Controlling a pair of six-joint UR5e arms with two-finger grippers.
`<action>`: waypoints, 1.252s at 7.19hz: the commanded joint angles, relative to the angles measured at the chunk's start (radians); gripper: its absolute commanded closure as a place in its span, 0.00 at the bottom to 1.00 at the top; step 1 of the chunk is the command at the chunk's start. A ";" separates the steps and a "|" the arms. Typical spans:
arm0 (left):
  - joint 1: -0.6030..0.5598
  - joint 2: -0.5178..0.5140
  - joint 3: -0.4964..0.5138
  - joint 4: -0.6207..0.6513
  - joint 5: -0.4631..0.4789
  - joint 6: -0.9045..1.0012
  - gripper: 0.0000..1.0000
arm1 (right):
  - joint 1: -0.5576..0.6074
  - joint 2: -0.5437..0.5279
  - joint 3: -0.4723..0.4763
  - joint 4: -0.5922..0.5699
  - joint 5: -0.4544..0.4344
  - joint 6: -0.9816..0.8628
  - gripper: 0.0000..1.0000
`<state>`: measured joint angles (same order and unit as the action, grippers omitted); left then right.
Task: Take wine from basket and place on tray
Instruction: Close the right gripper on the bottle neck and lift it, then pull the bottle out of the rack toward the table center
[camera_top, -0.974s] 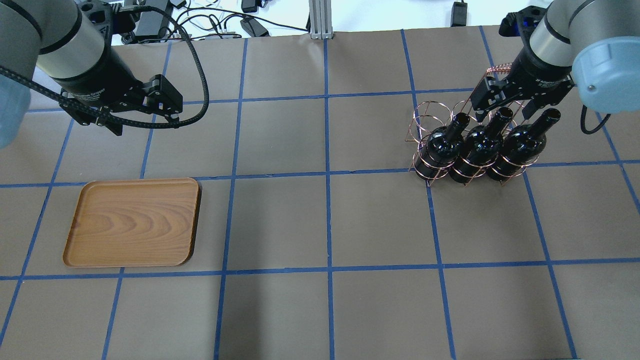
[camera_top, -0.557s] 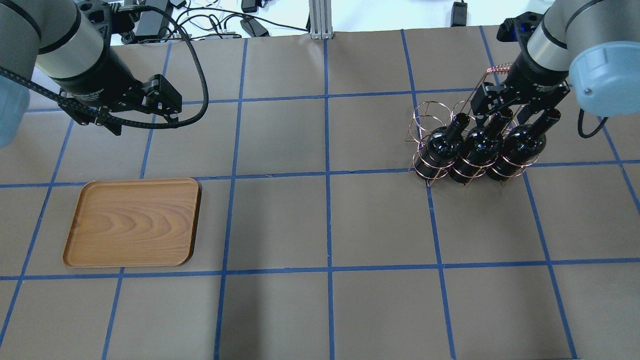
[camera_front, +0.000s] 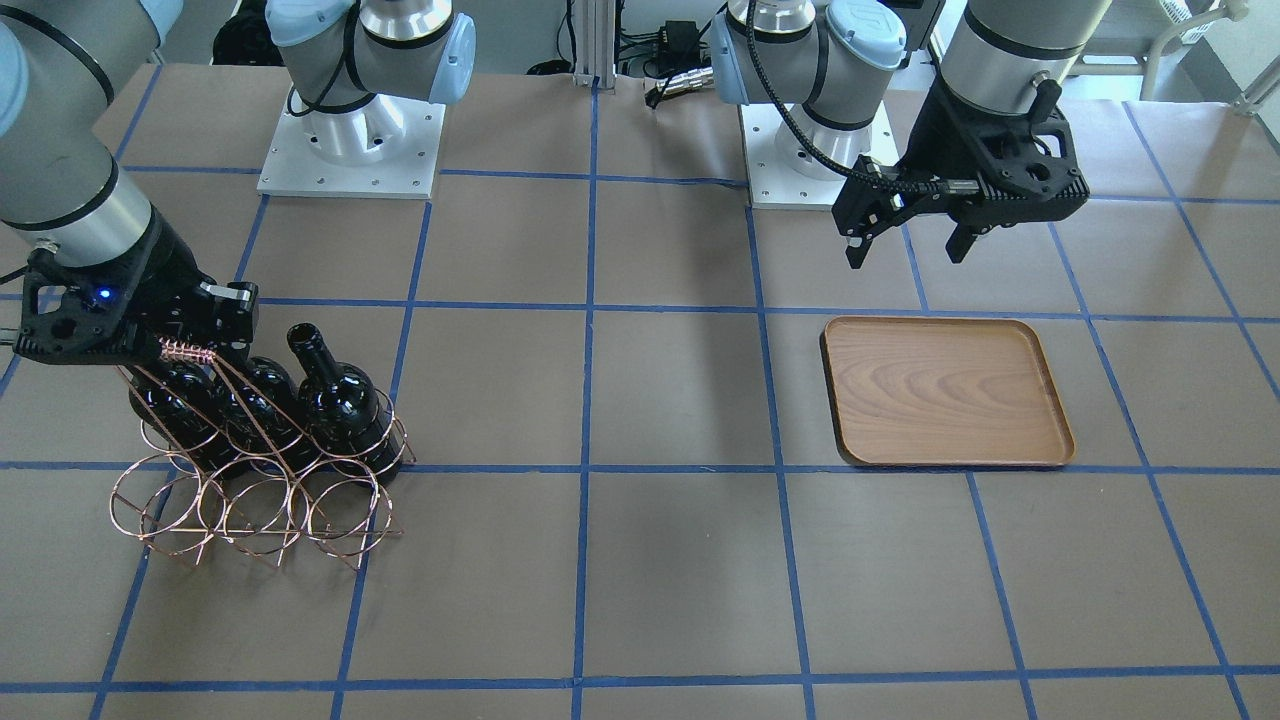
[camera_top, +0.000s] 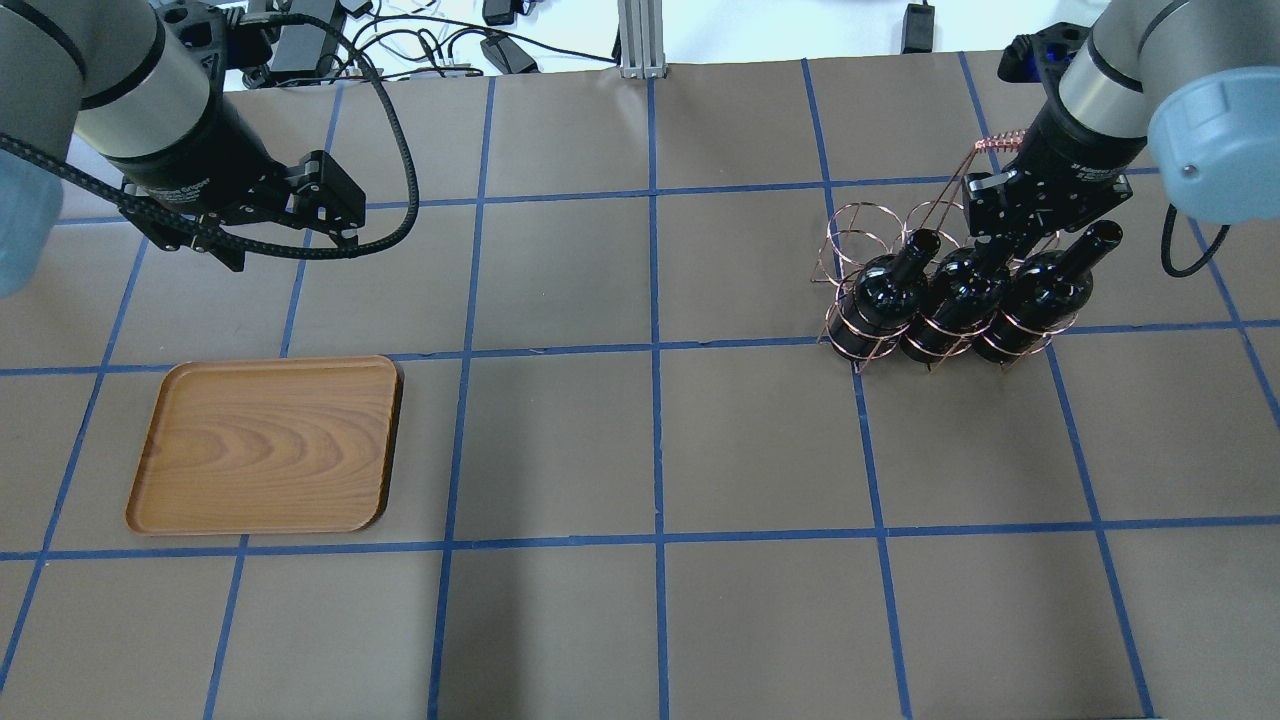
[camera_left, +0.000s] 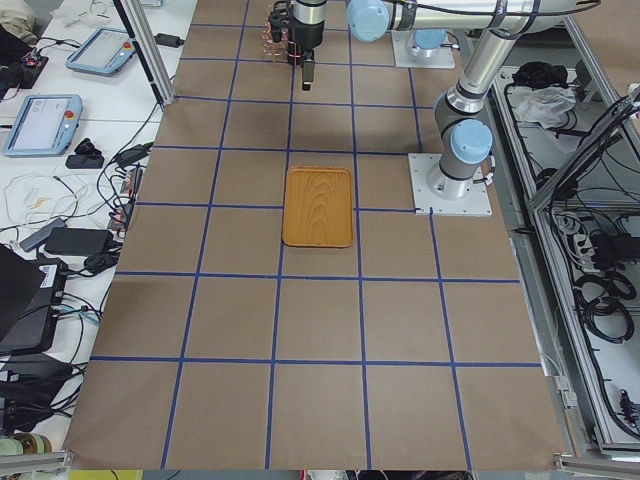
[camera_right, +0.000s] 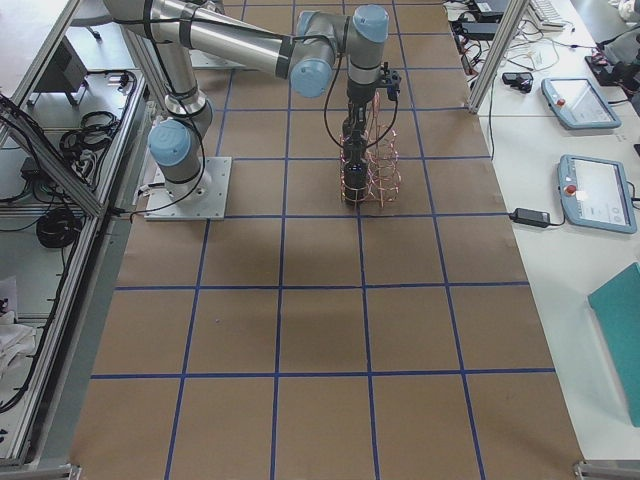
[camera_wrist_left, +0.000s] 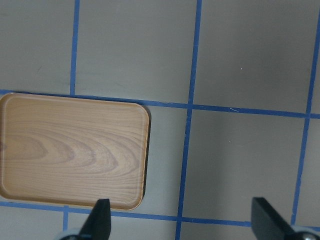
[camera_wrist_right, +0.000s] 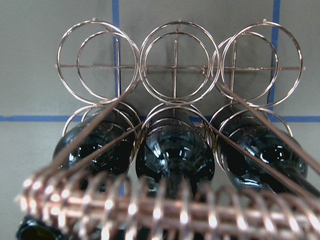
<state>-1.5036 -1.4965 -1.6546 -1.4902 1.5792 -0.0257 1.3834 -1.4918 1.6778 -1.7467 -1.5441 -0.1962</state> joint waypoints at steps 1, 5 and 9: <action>0.002 -0.001 -0.001 -0.001 0.001 0.000 0.00 | 0.009 -0.010 -0.210 0.237 -0.001 0.017 0.98; 0.002 -0.001 -0.001 0.007 -0.001 0.000 0.00 | 0.049 -0.166 -0.325 0.546 0.001 0.099 0.96; 0.005 -0.001 0.001 0.007 -0.002 0.001 0.00 | 0.373 -0.232 -0.156 0.425 0.053 0.580 0.96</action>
<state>-1.5009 -1.4970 -1.6548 -1.4834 1.5775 -0.0256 1.6317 -1.7229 1.4777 -1.2444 -1.5169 0.2036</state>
